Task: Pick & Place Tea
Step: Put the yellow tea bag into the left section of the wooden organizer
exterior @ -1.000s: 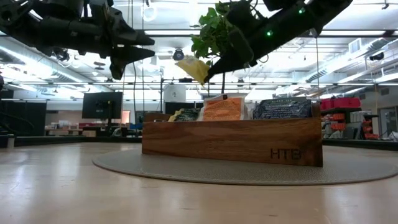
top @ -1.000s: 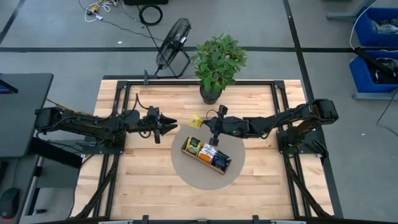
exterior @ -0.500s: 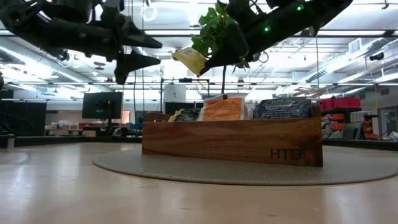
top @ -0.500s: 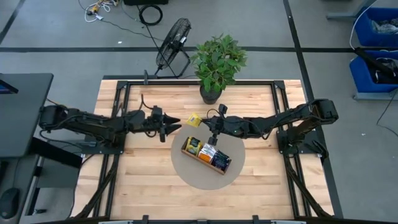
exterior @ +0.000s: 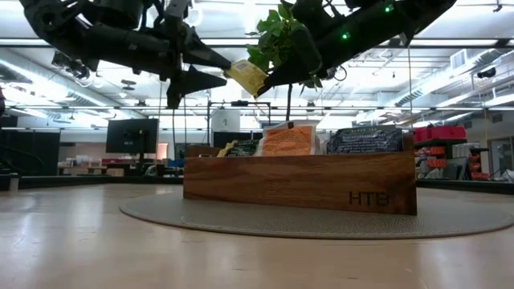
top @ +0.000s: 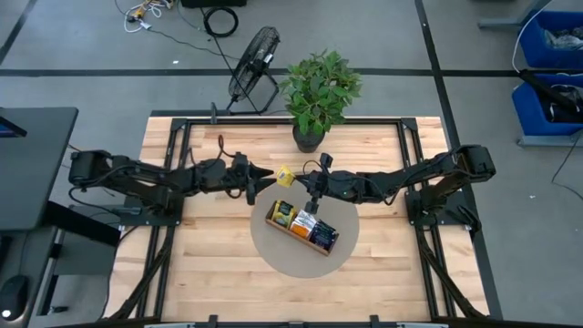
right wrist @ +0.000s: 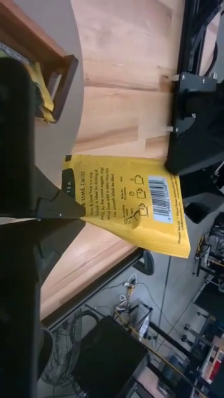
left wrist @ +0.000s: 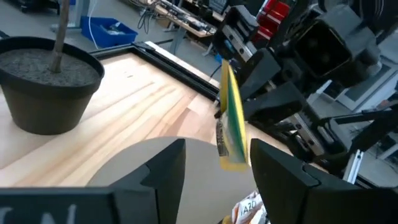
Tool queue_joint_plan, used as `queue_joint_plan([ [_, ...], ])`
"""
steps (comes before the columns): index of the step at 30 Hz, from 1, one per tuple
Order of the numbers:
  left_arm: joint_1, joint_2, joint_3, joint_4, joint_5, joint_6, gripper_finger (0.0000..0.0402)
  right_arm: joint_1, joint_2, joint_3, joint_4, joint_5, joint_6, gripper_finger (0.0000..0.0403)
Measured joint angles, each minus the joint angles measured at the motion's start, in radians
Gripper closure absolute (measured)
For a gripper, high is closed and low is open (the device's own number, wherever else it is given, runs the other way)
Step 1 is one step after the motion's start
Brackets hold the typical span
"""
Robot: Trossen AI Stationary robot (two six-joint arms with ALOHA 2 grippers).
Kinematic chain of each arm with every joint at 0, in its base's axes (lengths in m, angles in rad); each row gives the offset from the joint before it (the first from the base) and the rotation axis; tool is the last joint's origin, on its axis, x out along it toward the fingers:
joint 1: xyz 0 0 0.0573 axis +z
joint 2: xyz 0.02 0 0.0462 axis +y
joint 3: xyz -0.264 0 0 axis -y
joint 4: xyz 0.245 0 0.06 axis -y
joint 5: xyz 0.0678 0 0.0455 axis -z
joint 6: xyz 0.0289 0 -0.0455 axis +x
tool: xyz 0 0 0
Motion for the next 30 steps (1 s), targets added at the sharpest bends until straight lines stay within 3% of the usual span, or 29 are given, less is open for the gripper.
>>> queue_joint_plan([
  [6,-0.002,0.032,0.017,-0.005,0.005,0.017,0.0247,0.006,0.000,0.000,-0.010,0.000,0.003,0.0403],
  [14,-0.001,0.032,0.017,-0.002,0.025,0.052,0.0387,0.008,0.000,0.000,-0.015,-0.001,0.000,0.0403],
  [24,-0.001,0.021,0.017,-0.010,0.060,0.125,0.0399,0.005,0.000,0.000,-0.049,-0.205,0.038,0.0342],
  [30,0.003,0.002,0.017,-0.090,0.095,0.164,0.0400,-0.001,-0.053,0.000,-0.187,-0.294,0.079,0.0290],
])
